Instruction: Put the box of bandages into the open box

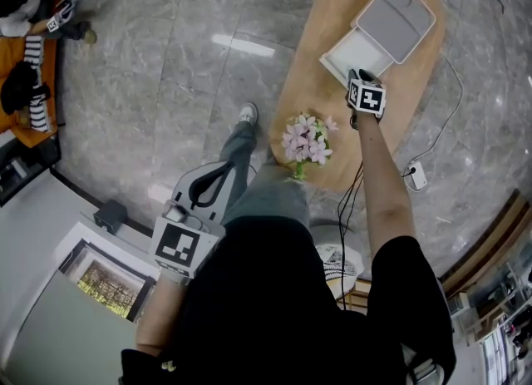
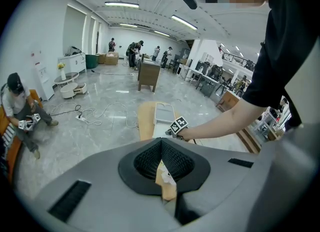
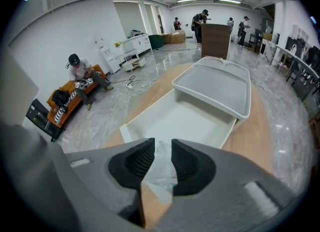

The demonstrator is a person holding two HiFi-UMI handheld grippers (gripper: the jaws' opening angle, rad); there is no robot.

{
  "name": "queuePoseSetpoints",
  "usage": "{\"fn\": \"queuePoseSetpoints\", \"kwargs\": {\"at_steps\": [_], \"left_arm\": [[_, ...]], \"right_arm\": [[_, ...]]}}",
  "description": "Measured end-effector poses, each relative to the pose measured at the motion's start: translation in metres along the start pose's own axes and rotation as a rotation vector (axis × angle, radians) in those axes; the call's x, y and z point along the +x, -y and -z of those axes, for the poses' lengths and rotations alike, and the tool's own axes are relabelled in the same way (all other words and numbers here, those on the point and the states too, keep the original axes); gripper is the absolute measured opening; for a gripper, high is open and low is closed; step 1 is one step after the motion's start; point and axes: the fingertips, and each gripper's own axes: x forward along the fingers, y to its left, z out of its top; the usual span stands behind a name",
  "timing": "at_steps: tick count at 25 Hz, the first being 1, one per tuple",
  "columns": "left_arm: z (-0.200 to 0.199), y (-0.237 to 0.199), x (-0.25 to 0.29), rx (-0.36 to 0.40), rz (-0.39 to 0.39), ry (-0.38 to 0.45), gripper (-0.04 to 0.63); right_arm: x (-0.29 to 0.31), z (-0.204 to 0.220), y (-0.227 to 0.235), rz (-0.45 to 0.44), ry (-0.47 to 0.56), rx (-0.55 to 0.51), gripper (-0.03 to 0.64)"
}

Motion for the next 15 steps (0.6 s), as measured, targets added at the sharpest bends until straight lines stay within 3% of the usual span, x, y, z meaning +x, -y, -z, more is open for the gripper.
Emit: {"fn": "queuePoseSetpoints", "kwargs": {"at_steps": [2,6,9,12,15], "left_arm": [[0.001,-0.001,-0.002,0.039,0.014,0.019,0.011],[-0.002,0.001,-0.006,-0.018,-0.001,0.018,0.011],[0.000,0.001,-0.011,0.047,0.013,0.048,0.011],[-0.004,0.000,-0.017,0.016,0.000,0.061,0.011],[-0.005,0.000,-0.020,0.071,0.013,0.095,0.011]], "right_arm": [[-0.005,-0.004,-0.004,-0.002,0.013,-0.009,0.104],[-0.020,-0.015,-0.013,-0.014,0.059,-0.011,0.104],[-0.034,-0.022,-0.023,-0.026,0.084,-0.035,0.104],[-0.049,-0.028,-0.033,-0.034,0.104,-0.057,0.104],[-0.064,-0.032,-0.041,-0.037,0.125,-0.075,0.103]]}}
